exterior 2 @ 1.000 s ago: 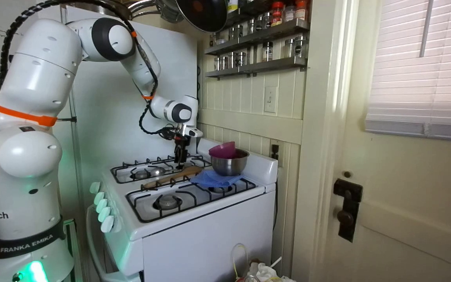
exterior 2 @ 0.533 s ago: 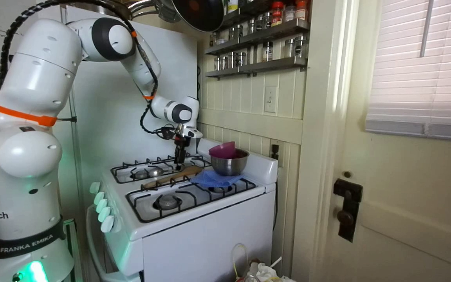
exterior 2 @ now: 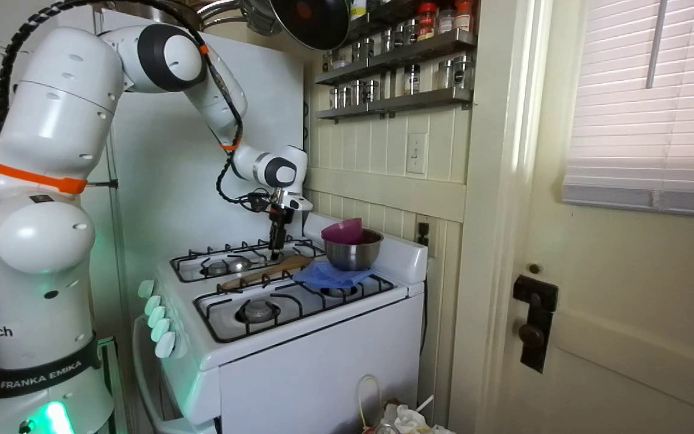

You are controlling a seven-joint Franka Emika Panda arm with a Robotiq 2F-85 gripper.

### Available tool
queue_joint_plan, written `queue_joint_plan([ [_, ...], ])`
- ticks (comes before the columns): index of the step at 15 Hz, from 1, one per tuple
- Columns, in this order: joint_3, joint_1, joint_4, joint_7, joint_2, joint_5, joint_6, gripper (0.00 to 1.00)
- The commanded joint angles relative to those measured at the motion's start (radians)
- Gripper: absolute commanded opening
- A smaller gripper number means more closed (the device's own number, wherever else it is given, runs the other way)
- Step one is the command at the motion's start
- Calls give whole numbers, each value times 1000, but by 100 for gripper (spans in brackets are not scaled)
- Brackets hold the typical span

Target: Pick up the spoon

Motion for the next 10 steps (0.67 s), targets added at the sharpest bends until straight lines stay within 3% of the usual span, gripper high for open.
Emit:
queue_joint_plan([
  [1, -1, -8, -18, 18, -34, 19, -61, 100],
  [10, -14, -20, -17, 20, -14, 5, -87, 100],
])
